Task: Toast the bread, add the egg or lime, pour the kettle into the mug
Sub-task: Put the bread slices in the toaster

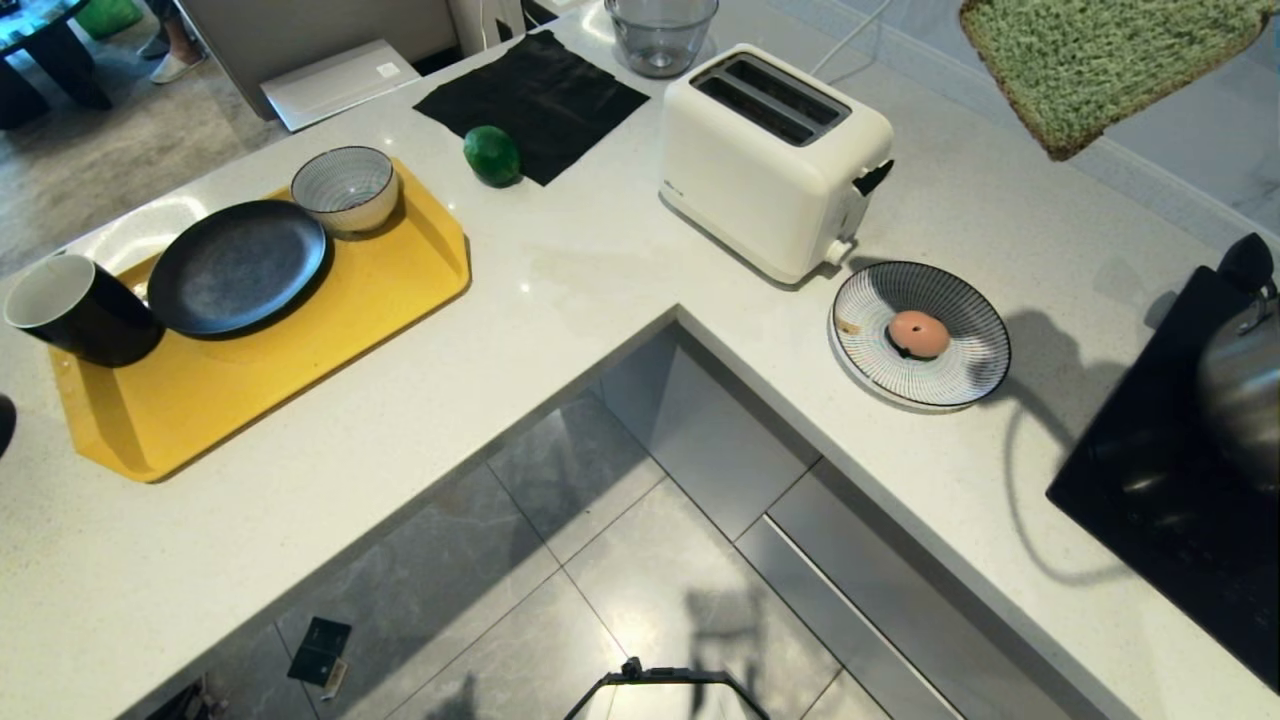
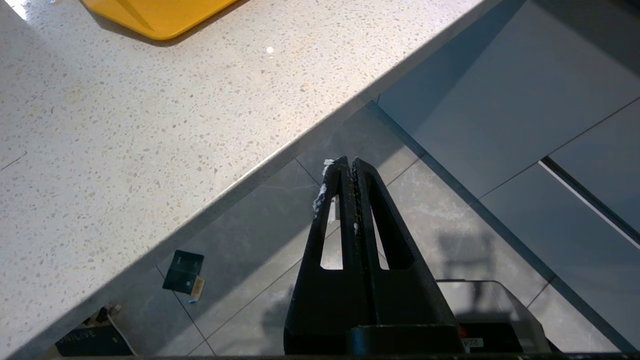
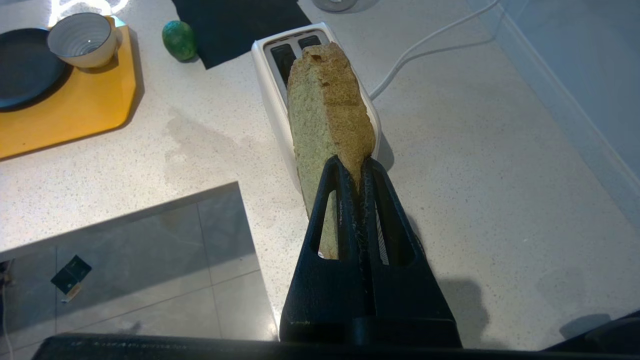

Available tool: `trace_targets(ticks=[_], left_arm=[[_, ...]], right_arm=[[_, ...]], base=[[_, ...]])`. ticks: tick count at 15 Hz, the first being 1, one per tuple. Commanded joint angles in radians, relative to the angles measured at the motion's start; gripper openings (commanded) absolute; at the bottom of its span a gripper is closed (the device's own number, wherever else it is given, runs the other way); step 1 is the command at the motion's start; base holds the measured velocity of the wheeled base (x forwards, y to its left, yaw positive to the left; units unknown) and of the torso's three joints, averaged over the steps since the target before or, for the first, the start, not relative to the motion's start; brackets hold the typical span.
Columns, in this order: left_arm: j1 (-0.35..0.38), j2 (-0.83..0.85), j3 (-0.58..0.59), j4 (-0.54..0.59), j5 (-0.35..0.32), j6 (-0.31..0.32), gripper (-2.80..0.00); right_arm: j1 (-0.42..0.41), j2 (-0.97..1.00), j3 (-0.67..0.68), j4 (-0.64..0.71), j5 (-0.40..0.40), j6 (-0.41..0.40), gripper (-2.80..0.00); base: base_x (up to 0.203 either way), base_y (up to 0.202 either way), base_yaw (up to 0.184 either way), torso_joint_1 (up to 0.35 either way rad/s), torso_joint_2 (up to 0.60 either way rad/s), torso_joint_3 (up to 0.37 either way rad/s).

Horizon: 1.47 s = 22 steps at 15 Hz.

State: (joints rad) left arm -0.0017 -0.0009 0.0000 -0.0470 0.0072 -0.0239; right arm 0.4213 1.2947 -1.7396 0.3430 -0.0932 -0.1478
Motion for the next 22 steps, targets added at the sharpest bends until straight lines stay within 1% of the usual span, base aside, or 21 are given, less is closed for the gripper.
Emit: trace_targets(ticks=[1, 5, 15, 20, 22], left_arm=[[0.000, -0.001, 0.015, -0.001, 0.002, -0.001, -2.80], [0.000, -0.001, 0.015, -0.001, 0.000, -0.001, -2.80], [0.000, -0.001, 0.015, -0.001, 0.002, -0.001, -2.80], [0.000, -0.001, 0.015, -0.001, 0.000, -0.001, -2.80], [0.000, -0.001, 0.015, -0.001, 0.000, -0.001, -2.80]], right_arm=[[0.001, 0.006, -0.001, 0.002, 0.000, -0.001, -2.80], [0.001, 0.005, 0.003, 0.002, 0.000, 0.001, -2.80], [0.001, 0.006, 0.008, 0.004, 0.000, 0.004, -2.80], [0.001, 0.014, 0.000, 0.004, 0.006, 0.001, -2.80], [0.001, 0.016, 0.004, 0.006, 0.041, 0.000, -2.80]], base=[[0.000, 0.000, 0.000, 0.000, 0.00, 0.000], [0.025, 0.000, 0.000, -0.004, 0.00, 0.001], [0.183, 0.000, 0.000, 0.008, 0.00, 0.002], [0.000, 0.000, 0.000, 0.000, 0.00, 0.000], [0.000, 0.000, 0.000, 0.000, 0.00, 0.000]])
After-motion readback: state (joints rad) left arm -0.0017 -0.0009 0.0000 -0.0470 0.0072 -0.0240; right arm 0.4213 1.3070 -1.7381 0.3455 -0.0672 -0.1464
